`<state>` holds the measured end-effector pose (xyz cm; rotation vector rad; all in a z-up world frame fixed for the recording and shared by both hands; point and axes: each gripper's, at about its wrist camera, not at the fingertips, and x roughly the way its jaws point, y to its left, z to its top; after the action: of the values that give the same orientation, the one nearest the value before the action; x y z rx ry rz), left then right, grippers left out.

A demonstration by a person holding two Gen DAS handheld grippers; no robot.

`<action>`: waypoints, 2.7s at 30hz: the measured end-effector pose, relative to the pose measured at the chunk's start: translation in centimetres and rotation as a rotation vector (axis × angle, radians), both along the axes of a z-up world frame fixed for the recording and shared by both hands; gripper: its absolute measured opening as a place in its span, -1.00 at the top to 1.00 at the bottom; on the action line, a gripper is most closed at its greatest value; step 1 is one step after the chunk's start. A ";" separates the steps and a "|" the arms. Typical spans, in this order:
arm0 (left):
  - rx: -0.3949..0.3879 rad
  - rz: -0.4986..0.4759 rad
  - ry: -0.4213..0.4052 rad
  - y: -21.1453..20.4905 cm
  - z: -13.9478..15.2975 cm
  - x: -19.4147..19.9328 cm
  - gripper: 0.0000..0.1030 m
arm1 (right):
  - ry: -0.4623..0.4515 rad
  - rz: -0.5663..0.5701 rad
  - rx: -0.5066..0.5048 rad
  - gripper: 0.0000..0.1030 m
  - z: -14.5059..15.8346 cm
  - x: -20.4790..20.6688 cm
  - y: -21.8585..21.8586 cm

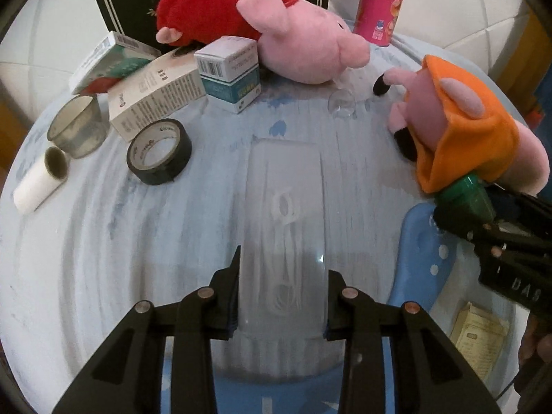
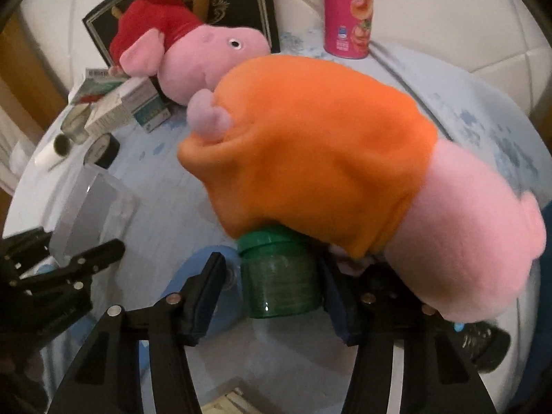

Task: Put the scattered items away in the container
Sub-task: 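Lower the left tool onto the clear plastic box while the right tool reaches the green jar, then close the left tool on the clear box while the right tool grips the green jar, lift both, then carry the clear box and green jar over the blue crate, then open both tools to drop the clear box and green jar into the crate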

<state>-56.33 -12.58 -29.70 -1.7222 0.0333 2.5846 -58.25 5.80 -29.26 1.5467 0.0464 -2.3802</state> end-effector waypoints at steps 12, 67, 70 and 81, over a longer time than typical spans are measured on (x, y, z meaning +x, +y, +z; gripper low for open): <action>0.033 -0.019 0.087 0.1 5.3 3.7 0.37 | 0.001 -0.040 -0.053 0.22 2.8 2.9 0.9; 0.205 -0.395 0.586 36.3 34.9 28.5 0.37 | 0.648 -0.364 0.056 0.22 37.4 35.8 34.1; 0.199 -0.375 0.561 40.8 35.2 29.3 0.37 | 0.643 -0.347 0.067 0.22 37.7 36.3 38.6; 0.101 -0.347 0.430 51.1 33.5 30.1 0.37 | 0.552 -0.296 0.029 0.22 34.8 36.9 48.4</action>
<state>-26.27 38.53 3.81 -0.9957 0.1911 2.5773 -21.35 54.23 5.57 0.9102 -0.0315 -2.9843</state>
